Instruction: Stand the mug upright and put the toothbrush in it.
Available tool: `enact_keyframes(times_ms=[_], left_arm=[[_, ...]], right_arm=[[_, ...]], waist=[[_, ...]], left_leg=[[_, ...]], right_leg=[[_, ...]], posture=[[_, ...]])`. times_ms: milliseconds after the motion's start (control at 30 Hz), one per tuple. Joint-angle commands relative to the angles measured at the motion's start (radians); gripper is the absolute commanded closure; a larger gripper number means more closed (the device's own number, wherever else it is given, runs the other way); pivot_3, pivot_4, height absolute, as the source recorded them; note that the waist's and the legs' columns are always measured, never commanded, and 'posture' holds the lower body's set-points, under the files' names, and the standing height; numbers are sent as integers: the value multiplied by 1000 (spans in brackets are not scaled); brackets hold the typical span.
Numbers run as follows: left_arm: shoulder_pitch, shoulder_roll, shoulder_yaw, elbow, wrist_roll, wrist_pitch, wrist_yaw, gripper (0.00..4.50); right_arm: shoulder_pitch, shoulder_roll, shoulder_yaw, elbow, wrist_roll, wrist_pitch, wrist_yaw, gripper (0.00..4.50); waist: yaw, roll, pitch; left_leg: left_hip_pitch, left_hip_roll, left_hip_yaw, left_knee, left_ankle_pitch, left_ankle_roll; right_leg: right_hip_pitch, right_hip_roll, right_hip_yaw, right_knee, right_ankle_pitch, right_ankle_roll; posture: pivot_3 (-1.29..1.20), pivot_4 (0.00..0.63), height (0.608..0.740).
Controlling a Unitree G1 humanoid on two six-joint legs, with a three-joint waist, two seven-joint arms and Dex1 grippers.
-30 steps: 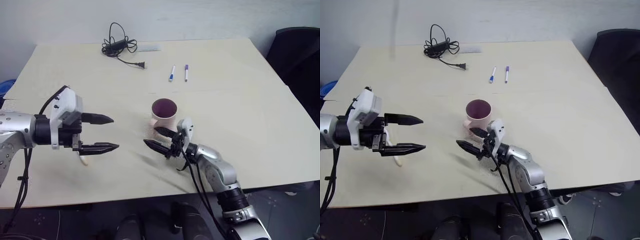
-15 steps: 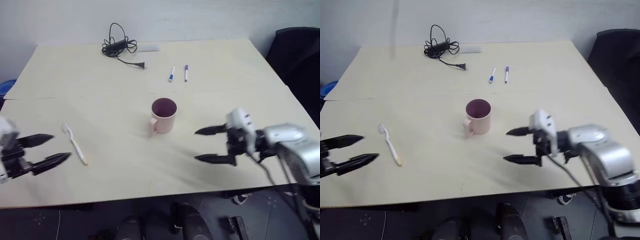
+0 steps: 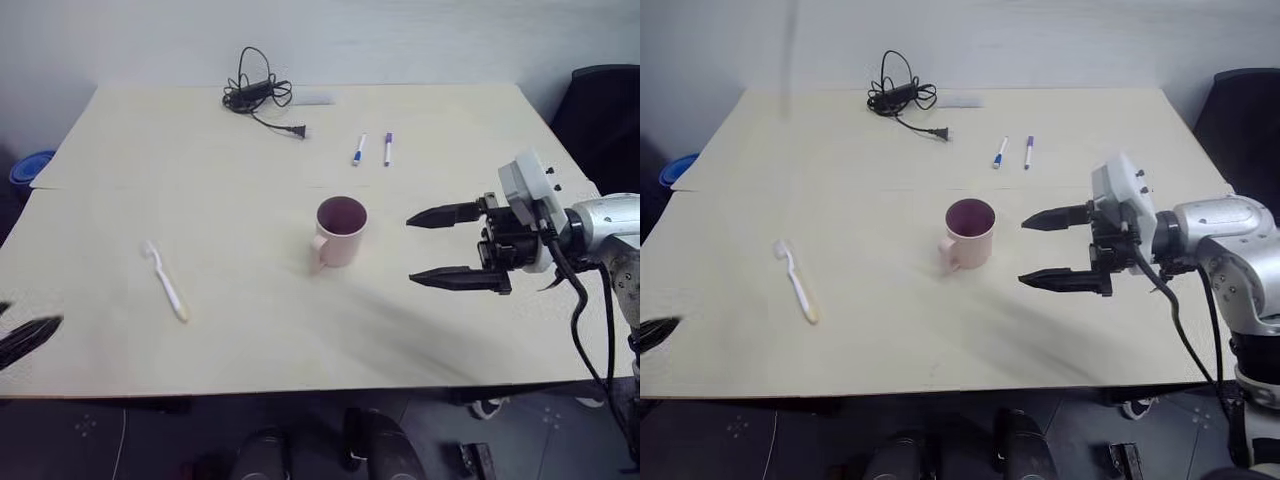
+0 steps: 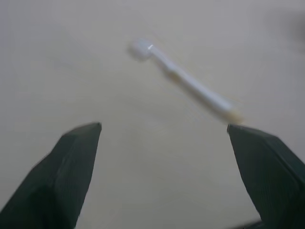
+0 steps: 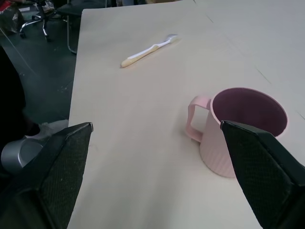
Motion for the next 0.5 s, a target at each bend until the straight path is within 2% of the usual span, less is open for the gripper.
enact_keyframes(times_ms=[33, 133, 233, 333, 500], left_arm=[[-235, -36, -125, -41, 5, 277, 207, 0], [-452, -125, -243, 8, 58, 371, 418, 0], [-587, -273, -259, 109, 25, 372, 651, 0], [-634, -303, -338, 206, -10, 372, 798, 0], [-787, -338, -336, 425, 5, 372, 983, 0]], right_arm=[[3, -10, -49, -59, 31, 14, -37, 20], [24, -16, -72, -96, 46, 30, -72, 20], [51, -20, -93, -140, 70, 43, -99, 20], [67, -22, -118, -182, 95, 59, -135, 20], [93, -21, -161, -228, 138, 86, -200, 20]], waist=[[-2, -1, 0], [-5, -2, -1], [-5, -2, -1], [-7, -3, -1], [1, -5, 0]], left_leg=[[0, 0, 0, 0, 0, -1], [-1, -1, 2, 0, 1, -2], [0, -1, 3, 0, 1, -2], [0, 0, 3, 0, 2, -4], [1, -2, 2, 2, 4, -4]], right_leg=[[0, 1, 0, 0, 0, 0], [0, 4, 1, 0, 0, 0], [0, 5, 1, 2, 1, 1], [0, 6, 2, 2, 1, 1], [0, 6, 1, 1, 1, 0]], posture=[[0, 150, 740], [0, 150, 740], [0, 150, 740], [0, 150, 740], [0, 150, 740]])
